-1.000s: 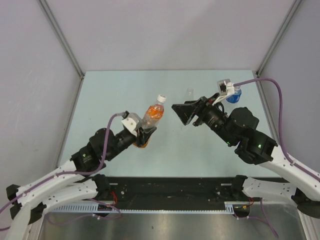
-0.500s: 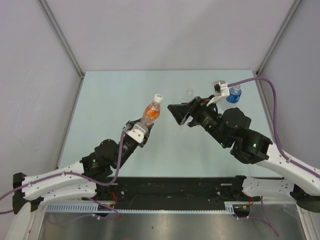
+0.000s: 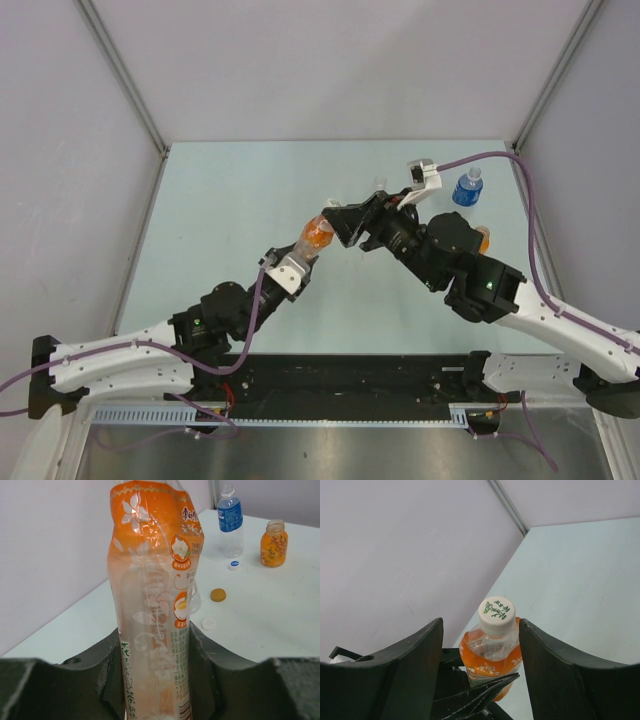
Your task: Unscrew the bottle caps
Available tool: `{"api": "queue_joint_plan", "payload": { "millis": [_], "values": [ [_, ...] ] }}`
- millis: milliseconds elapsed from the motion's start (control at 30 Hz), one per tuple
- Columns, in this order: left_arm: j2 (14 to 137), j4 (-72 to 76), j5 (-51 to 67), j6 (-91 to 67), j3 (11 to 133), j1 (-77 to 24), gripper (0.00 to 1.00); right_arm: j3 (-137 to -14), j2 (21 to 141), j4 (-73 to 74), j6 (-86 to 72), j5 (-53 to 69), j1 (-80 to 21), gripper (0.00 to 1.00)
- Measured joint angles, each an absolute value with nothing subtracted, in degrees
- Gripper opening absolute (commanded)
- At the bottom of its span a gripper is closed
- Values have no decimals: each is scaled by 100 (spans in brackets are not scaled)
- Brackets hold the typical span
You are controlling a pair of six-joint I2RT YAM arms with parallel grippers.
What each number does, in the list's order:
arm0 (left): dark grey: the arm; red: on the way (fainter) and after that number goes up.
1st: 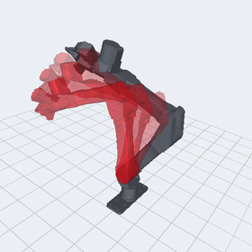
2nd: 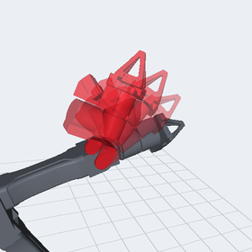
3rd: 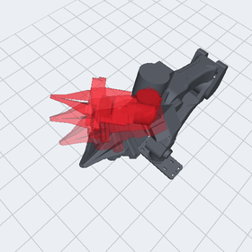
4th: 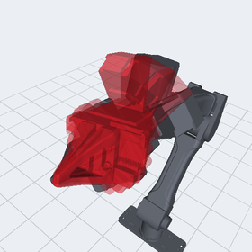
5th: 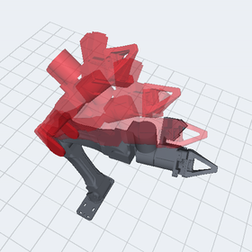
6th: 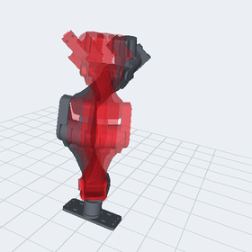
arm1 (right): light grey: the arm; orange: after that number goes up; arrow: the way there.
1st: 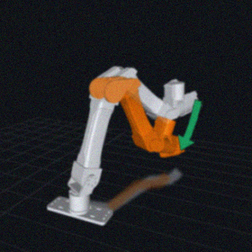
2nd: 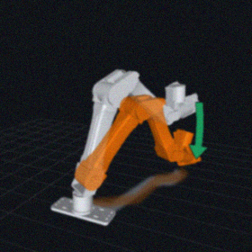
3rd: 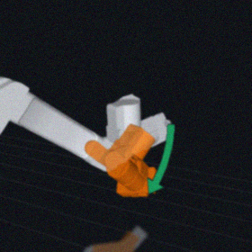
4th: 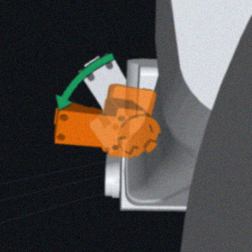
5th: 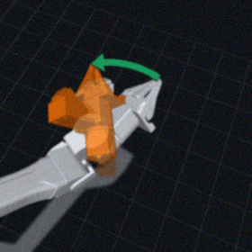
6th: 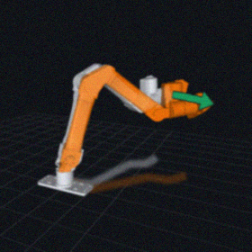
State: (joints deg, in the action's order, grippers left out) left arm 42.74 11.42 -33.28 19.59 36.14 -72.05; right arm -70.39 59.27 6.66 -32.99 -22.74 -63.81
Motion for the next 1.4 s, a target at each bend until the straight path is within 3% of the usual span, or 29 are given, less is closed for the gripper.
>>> {"api": "queue_joint_plan", "payload": {
  "millis": [567,1033,1133,1400],
  "values": [
    [4272,1144,-3328,1959,3623,-7338,0,-7041,6121,578,-3245,-2349,-6381,50],
    [4246,1146,-3330,1957,3640,-7338,0,-7043,6149,572,-3142,-2486,-6379,15],
    [4246,1144,-3326,1953,3640,-7338,0,-7043,6149,574,-3133,-2493,-6381,0],
    [4014,534,-2956,1645,3876,-7319,0,-7043,6121,462,-2836,-2270,-6381,0]
  ]
}}
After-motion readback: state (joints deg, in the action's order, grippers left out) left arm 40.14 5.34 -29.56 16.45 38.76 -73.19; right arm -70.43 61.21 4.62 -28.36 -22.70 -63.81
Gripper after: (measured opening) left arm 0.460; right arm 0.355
